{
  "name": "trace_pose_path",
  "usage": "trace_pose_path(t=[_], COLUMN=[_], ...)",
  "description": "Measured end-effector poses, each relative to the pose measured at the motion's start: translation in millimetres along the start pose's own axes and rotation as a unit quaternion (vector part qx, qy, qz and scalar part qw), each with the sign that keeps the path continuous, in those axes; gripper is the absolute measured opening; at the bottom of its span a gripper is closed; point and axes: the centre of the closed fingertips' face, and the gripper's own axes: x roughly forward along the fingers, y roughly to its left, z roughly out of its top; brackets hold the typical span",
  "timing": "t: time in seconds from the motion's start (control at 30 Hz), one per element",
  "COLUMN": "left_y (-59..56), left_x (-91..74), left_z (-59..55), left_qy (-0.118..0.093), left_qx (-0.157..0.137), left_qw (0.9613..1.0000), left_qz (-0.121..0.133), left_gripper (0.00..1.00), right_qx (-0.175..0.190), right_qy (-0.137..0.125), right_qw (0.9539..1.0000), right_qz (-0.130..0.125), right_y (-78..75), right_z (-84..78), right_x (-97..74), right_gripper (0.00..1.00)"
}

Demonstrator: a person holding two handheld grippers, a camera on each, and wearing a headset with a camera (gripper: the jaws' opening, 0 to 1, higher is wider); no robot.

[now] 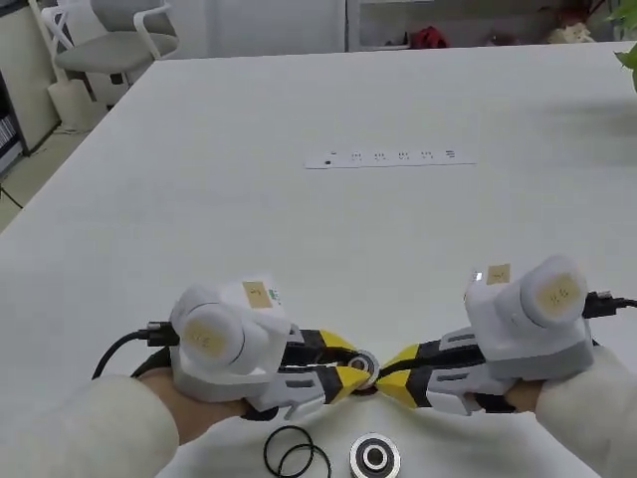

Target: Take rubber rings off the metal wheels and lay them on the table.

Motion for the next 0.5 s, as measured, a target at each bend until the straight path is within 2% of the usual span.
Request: trace_pose_path(t=[0.13, 0.27, 0.5], left_y=[-0.5, -2.3, -4.9], left_x=[-0.6, -1.5, -2.7], left_z=[-0.2, -0.8, -1.5], left_qy=[0.0, 0.002, 0.005], left_qx=[0.005, 0.011, 0.016], left_qw=[1.0, 0.9999, 0.9998], left_qz=[0.0, -0.001, -0.005], left_gripper=[0.14, 0.14, 0.14], right_qx=[0.005, 0.023, 0.091], right_qy=[0.0, 0.001, -0.008], right_qw=[0.9999, 0.9997, 0.9958], right_qz=[-0.011, -0.01, -0.01], right_y=[-3.3, -2.7, -6.2], right_z=[0.4, -0.4, 0.8], right_x=[-2.0, -2.9, -8.0], right_gripper=[0.0, 0.0, 0.0])
